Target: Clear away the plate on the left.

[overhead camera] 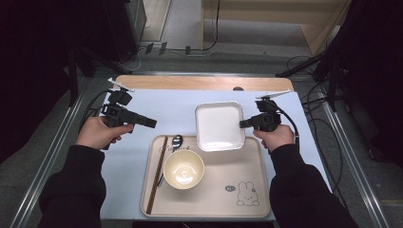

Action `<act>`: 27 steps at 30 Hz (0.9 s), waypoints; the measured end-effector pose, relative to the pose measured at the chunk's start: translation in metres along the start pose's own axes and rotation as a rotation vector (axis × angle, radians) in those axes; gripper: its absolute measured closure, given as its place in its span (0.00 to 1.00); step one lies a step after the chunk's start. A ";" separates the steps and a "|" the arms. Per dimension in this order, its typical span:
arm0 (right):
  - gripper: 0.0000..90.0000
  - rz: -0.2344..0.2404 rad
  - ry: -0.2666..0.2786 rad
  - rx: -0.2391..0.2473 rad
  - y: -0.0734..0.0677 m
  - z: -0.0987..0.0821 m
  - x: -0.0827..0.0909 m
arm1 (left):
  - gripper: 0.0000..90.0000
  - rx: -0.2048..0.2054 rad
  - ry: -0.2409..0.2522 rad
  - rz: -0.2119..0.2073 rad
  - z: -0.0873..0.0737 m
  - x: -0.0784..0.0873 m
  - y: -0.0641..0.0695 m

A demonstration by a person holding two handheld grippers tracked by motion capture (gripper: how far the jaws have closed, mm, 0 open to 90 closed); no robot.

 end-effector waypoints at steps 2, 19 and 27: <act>0.99 -0.009 -0.005 0.003 0.003 -0.002 0.002 | 0.41 -0.002 0.011 0.000 -0.001 0.001 0.000; 0.99 0.001 -0.037 -0.022 0.025 -0.026 0.008 | 0.39 0.009 0.017 0.012 -0.027 -0.002 -0.018; 0.99 0.010 -0.050 -0.019 0.027 -0.036 0.008 | 0.39 0.013 0.036 0.016 -0.035 -0.002 -0.020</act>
Point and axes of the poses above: each handheld gripper's, and its own axes: x roughly backward along the jaws, z roughly out of its top, y roughly to its right, the point moved 9 cm from there along -x, roughly forward along the jaws, and after that the axes turned 14 degrees about -y, right-handed, at the moved point
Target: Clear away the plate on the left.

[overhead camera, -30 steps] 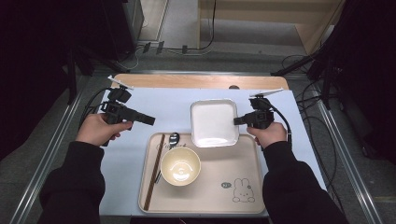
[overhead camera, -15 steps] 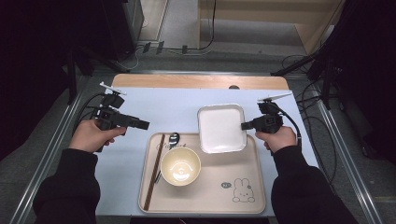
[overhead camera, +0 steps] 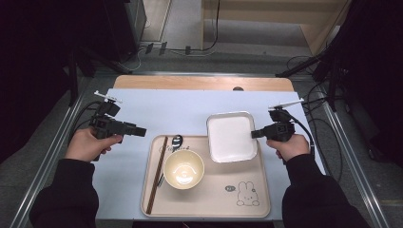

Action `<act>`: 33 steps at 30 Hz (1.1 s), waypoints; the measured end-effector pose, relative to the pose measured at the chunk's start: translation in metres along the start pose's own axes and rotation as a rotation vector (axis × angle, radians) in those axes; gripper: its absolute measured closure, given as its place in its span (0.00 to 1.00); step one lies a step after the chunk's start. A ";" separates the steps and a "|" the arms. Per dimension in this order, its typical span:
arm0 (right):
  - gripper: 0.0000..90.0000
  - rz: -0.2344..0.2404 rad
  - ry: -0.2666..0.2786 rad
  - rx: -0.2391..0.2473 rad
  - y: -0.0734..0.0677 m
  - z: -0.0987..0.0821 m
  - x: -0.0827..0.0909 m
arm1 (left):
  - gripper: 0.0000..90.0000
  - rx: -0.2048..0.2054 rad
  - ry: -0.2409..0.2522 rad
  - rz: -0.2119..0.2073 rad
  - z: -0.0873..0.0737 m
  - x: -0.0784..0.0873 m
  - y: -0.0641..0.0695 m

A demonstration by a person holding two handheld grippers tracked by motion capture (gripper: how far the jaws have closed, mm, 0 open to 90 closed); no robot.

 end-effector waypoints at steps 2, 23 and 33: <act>0.99 0.002 -0.007 0.009 0.000 -0.003 -0.002 | 0.39 -0.006 -0.002 0.001 -0.003 0.000 0.000; 0.99 0.015 -0.071 0.007 0.004 -0.032 -0.027 | 0.39 0.017 0.015 0.003 -0.026 -0.011 -0.011; 0.99 0.025 -0.100 0.007 0.007 -0.045 -0.037 | 0.39 0.017 0.018 -0.003 -0.034 -0.019 -0.010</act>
Point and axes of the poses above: each handheld gripper's, and its own axes: x roughly backward along the jaws, z roughly out of its top, y roughly to its right, the point moved 9 cm from there along -x, roughly forward along the jaws, and after that the axes turned 14 degrees about -y, right-handed, at the moved point
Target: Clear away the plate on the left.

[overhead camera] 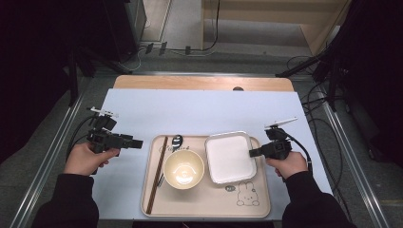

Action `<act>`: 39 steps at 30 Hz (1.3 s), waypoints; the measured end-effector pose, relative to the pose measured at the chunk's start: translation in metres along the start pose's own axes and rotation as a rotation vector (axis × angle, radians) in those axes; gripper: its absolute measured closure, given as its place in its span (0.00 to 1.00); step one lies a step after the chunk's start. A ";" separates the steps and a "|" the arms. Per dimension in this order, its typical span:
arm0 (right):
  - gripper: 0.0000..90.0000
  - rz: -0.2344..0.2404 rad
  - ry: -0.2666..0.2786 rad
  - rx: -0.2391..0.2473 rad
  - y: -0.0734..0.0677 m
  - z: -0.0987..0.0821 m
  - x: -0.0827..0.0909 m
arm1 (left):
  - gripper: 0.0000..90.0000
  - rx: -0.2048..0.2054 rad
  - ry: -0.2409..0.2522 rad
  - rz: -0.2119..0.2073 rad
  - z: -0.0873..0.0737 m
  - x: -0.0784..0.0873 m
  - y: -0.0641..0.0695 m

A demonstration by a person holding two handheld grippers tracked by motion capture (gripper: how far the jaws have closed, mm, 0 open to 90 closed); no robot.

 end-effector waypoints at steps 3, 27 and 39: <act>0.98 -0.002 0.005 -0.006 0.002 -0.002 -0.005 | 0.39 0.002 0.008 -0.008 -0.002 0.001 0.001; 0.99 -0.001 -0.018 -0.004 0.001 -0.013 -0.025 | 0.39 0.012 -0.019 0.008 -0.017 -0.007 -0.004; 0.85 0.006 0.008 0.031 -0.002 -0.015 -0.025 | 0.39 -0.002 -0.033 0.018 -0.020 -0.010 -0.004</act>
Point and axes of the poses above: each handheld gripper's, and its own axes: x roughly backward along the jaws, z roughly out of its top, y roughly to its right, the point moved 9 cm from there along -x, roughly forward along the jaws, and after that the axes turned 14 degrees about -y, right-handed, at the moved point
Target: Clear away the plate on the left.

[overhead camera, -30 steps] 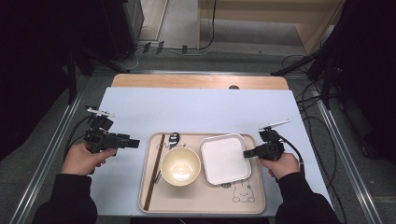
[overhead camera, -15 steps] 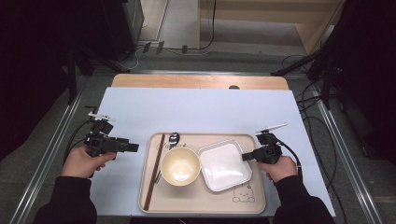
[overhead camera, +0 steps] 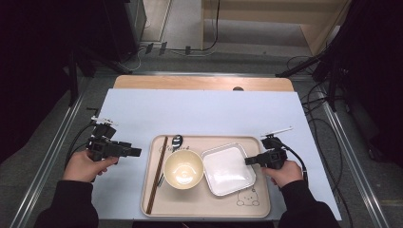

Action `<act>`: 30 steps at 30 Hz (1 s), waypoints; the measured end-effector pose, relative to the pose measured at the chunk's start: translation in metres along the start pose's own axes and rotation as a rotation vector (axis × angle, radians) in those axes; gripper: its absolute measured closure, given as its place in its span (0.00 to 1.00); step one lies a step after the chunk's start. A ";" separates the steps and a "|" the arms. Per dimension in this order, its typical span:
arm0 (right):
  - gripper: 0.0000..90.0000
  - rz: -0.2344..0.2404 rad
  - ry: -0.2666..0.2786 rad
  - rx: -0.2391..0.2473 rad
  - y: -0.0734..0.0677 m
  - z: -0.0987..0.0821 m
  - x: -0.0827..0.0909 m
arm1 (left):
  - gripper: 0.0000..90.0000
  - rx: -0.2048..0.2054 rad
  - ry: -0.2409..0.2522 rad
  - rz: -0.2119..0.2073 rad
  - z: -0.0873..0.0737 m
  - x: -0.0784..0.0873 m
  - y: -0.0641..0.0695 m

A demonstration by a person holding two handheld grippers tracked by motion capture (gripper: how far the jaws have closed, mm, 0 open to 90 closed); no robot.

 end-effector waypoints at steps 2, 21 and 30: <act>0.82 0.002 0.009 0.012 -0.001 0.000 0.002 | 0.39 -0.001 -0.001 0.002 -0.001 0.000 0.000; 0.57 -0.017 0.155 0.141 0.001 -0.008 0.030 | 0.39 0.002 -0.013 0.008 -0.007 -0.002 -0.005; 0.50 -0.005 0.215 0.181 0.004 -0.018 0.043 | 0.38 0.001 -0.019 0.017 -0.015 -0.004 -0.007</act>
Point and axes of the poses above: each handheld gripper's, and its own axes: x roughly backward along the jaws, z roughly out of its top, y roughly to its right, the point moved 9 cm from there along -x, roughly forward along the jaws, and after that the axes turned 14 degrees about -y, right-handed, at the moved point
